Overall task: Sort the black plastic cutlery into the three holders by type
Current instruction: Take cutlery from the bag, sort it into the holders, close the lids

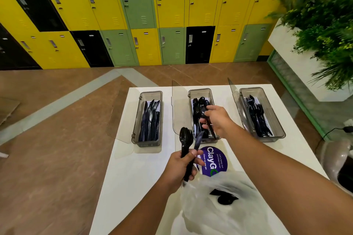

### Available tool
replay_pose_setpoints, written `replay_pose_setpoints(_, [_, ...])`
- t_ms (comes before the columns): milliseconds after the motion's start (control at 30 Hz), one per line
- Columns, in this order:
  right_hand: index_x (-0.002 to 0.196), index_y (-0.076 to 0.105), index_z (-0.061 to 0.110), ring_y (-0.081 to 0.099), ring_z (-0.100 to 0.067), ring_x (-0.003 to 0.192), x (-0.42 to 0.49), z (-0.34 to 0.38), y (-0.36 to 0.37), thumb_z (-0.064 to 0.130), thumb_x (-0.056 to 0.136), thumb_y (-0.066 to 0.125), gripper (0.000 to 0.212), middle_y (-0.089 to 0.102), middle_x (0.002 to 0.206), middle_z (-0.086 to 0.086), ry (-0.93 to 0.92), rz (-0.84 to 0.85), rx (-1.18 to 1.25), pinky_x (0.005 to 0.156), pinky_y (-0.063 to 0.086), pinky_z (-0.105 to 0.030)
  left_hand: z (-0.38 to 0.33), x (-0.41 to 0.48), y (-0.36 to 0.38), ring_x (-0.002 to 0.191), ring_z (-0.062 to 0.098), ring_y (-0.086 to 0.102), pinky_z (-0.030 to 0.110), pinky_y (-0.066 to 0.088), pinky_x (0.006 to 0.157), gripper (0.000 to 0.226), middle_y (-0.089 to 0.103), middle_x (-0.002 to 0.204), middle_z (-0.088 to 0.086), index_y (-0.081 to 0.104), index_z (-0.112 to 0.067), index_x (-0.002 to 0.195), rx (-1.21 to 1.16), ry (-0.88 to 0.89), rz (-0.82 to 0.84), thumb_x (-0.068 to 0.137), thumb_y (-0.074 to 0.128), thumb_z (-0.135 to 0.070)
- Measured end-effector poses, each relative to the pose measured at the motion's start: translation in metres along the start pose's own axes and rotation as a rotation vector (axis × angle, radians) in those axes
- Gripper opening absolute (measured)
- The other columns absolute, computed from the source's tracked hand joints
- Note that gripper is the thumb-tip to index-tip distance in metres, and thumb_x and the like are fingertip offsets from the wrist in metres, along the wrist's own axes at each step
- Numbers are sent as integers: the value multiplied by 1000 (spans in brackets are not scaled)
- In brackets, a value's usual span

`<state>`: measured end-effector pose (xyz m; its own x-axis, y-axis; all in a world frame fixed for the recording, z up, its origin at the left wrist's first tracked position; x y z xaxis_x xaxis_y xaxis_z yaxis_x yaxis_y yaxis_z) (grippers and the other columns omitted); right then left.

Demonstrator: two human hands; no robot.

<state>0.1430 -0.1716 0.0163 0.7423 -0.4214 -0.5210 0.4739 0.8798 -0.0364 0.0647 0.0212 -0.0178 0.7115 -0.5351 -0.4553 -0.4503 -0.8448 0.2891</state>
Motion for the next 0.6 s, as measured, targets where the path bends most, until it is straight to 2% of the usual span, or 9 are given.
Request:
replay_pose_setpoints(67, [140, 48, 19, 61, -25, 113, 6, -5, -1, 8, 99, 51, 43, 57, 132, -9, -60, -20, -98, 98, 52, -45, 0, 1, -1, 51, 16, 49, 25, 39, 45, 28, 70, 83, 10, 68, -6, 116, -26, 0, -7, 103, 53, -25])
replay_pose_setpoints(133, [144, 47, 21, 51, -24, 129, 6, -8, -3, 11, 99, 53, 47, 51, 142, -3, -134, -47, -154, 109, 42, -48, -1, 2, -3, 52, 16, 49, 26, 39, 46, 26, 69, 83, 10, 68, -9, 116, -61, 7, -18, 102, 54, -26])
replay_pose_setpoints(200, [137, 56, 22, 56, -22, 124, 1, -11, -4, 15, 100, 54, 37, 57, 136, -1, -173, -26, -139, 105, 47, -47, -2, 3, -6, 52, 16, 50, 27, 40, 47, 27, 68, 83, 9, 68, -11, 119, -90, 17, -25, 102, 55, -27])
replay_pose_setpoints(267, [124, 64, 17, 68, -21, 105, -9, -15, -1, 20, 100, 56, 26, 66, 124, -4, -148, 66, -97, 92, 57, -43, -2, 4, -8, 53, 16, 50, 27, 40, 49, 28, 68, 82, 8, 67, -12, 122, -112, 25, -38, 102, 55, -28])
replay_pose_setpoints(333, [116, 68, 12, 73, -21, 85, -24, -20, 5, 24, 99, 60, 23, 72, 111, -9, -107, 192, -74, 80, 59, -40, -4, 3, -10, 53, 15, 50, 26, 39, 49, 28, 68, 82, 7, 66, -12, 123, -137, 35, -55, 102, 55, -27])
replay_pose_setpoints(500, [98, 70, -1, 65, -27, 73, -57, -36, 24, 25, 95, 65, 27, 72, 93, -20, -30, 493, -208, 66, 57, -31, -9, 0, -16, 53, 14, 50, 24, 38, 46, 25, 69, 81, 9, 66, -7, 117, -180, 70, -105, 101, 57, -24])
replay_pose_setpoints(600, [92, 68, 1, 55, -21, 59, -66, -40, 37, 20, 95, 65, 19, 65, 81, -18, -19, 513, -238, 59, 53, -28, -11, -4, -21, 52, 14, 50, 24, 37, 45, 25, 68, 82, 11, 67, -4, 111, -188, 84, -124, 101, 57, -24])
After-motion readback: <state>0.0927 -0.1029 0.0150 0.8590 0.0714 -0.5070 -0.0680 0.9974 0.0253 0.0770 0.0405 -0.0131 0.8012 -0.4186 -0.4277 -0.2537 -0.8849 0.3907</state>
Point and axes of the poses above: each hand's wrist, its own x-axis towards the middle knuckle, its own y-axis out of the palm, z = x × y, the point moved 2 cm from there along x, towards the middle knuckle
